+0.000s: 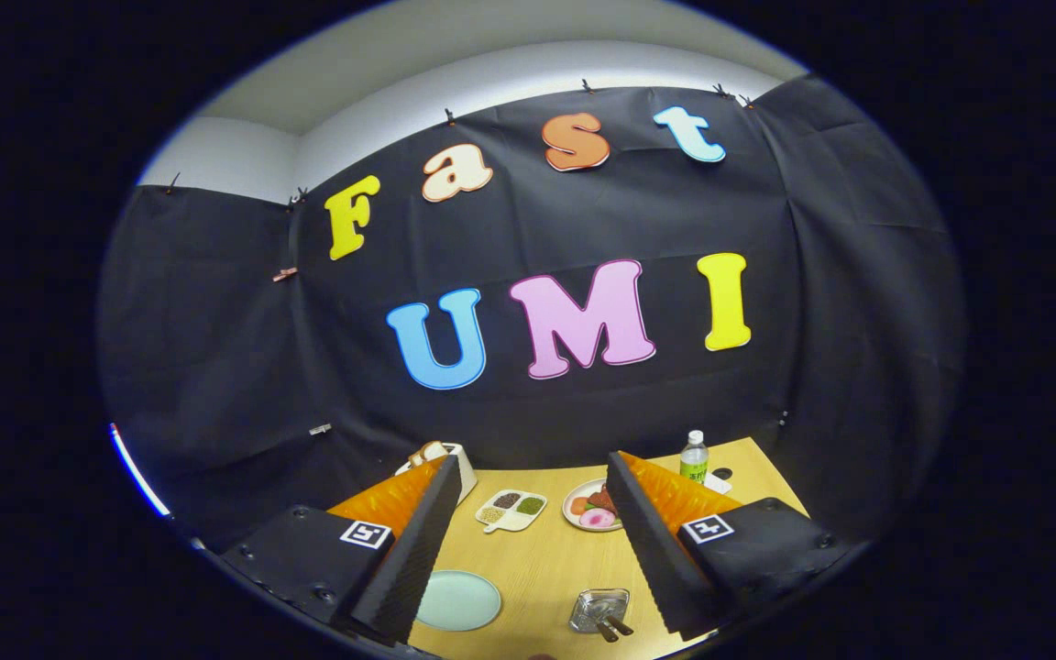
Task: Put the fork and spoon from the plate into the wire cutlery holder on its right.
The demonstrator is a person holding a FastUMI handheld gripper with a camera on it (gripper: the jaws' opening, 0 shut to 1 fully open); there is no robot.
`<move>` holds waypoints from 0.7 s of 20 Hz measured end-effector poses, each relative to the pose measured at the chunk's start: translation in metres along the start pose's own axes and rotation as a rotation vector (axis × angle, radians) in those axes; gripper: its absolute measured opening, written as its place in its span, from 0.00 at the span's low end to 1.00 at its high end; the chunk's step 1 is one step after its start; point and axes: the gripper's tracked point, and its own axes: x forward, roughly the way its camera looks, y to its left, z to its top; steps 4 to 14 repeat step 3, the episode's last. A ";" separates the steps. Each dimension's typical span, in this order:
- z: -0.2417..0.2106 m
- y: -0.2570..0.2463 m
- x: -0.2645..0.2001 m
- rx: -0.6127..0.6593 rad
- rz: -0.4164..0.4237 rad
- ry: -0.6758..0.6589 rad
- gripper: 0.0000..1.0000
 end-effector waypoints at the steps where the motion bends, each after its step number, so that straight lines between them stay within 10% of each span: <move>1: -0.001 0.002 -0.002 -0.026 0.008 -0.005 0.99; 14: -0.005 -0.004 -0.009 -0.066 -0.013 -0.009 0.99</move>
